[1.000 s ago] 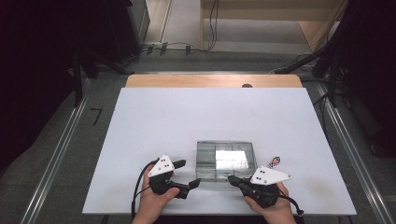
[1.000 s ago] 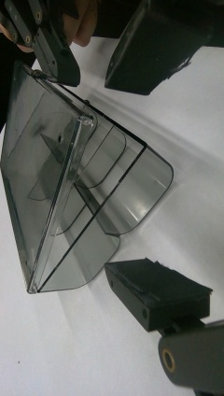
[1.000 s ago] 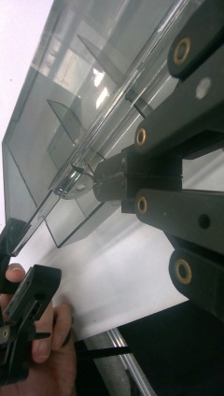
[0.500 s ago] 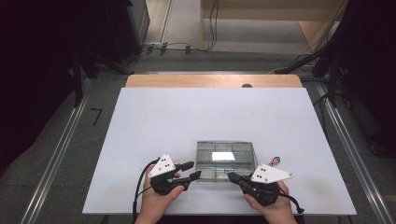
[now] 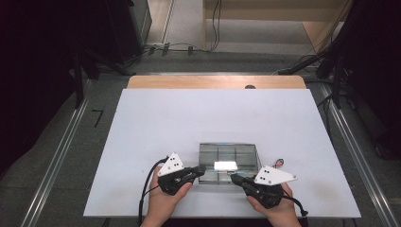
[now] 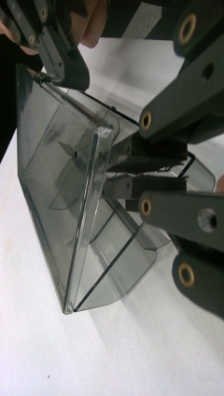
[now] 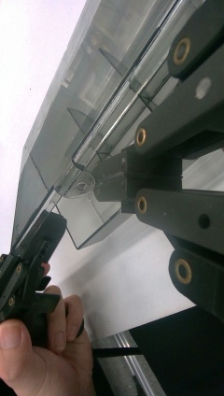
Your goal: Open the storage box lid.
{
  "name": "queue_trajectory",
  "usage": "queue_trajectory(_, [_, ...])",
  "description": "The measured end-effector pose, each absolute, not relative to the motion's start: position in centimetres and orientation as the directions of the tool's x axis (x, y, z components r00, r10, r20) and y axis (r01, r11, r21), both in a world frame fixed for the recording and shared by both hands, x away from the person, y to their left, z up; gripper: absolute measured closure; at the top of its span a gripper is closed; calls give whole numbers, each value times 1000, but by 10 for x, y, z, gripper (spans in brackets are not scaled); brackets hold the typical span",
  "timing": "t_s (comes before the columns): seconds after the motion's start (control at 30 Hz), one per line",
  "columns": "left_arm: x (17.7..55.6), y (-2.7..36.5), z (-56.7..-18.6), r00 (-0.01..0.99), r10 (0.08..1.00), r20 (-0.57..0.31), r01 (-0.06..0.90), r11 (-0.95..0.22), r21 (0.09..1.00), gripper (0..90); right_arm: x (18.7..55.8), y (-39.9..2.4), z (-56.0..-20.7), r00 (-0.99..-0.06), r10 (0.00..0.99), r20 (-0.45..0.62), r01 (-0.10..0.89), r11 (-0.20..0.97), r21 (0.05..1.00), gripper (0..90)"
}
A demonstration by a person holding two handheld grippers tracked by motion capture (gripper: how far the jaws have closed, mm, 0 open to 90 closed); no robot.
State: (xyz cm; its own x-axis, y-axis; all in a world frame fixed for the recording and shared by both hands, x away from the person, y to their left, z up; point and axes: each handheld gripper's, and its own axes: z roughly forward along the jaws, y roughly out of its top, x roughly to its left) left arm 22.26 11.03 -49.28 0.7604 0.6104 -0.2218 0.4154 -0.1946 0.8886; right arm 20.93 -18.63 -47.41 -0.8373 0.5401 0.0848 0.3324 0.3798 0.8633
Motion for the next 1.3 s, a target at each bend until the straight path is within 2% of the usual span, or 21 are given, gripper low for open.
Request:
queue_trajectory(0.53, [227, 111, -489, 761, 604, -237, 412, -166, 896, 894, 212, -199, -474, -833, 548, 71, 324, 381, 866, 885])
queue_trajectory(1.0, [233, 114, -485, 756, 605, -249, 407, -137, 903, 895, 228, -238, -475, -770, 633, 82, 367, 335, 868, 886])
queue_trajectory(1.3, [235, 115, -485, 752, 608, -253, 407, -128, 904, 895, 237, -244, -475, -749, 657, 82, 373, 316, 873, 886])
